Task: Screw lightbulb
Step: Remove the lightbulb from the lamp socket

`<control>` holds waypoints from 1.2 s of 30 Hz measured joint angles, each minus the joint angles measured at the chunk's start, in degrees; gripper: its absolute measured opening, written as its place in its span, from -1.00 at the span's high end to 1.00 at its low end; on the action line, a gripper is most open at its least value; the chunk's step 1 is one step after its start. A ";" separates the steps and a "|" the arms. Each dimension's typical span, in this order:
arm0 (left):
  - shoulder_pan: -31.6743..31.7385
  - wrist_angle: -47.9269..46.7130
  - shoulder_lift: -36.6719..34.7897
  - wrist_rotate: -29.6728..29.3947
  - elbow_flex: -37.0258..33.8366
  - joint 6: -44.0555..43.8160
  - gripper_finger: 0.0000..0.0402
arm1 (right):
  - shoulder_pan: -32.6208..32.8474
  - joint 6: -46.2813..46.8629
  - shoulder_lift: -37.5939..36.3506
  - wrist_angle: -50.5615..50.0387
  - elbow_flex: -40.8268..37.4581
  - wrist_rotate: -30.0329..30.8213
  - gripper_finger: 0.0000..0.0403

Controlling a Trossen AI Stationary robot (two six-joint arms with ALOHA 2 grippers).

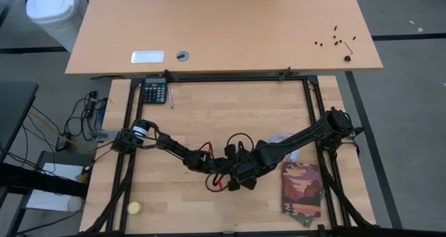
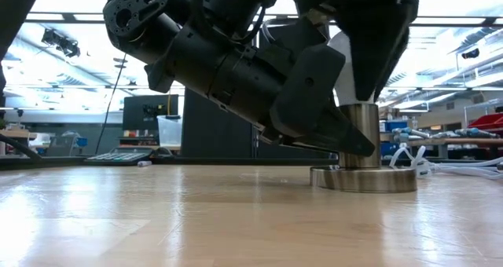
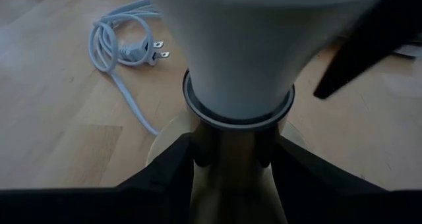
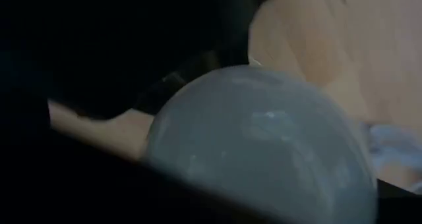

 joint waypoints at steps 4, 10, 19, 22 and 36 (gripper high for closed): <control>0.00 -0.09 0.00 1.00 0.02 1.33 0.11 | 0.00 -16.32 0.00 -0.23 0.00 -0.02 -0.21; -0.27 -0.56 -0.04 2.02 0.02 1.67 0.10 | -0.13 -47.10 0.00 -1.33 -0.09 0.47 -0.14; -0.24 -1.09 -0.07 2.05 0.09 1.76 0.10 | -0.26 -67.72 0.02 -5.71 -0.04 5.18 -0.13; -0.24 -1.11 -0.07 2.04 0.09 1.78 0.10 | -0.39 -63.37 -0.31 -8.68 -0.04 3.88 -0.13; -0.20 -0.92 -0.05 1.74 0.07 1.73 0.10 | 0.19 -45.45 -5.15 -9.19 -0.04 -5.24 -0.66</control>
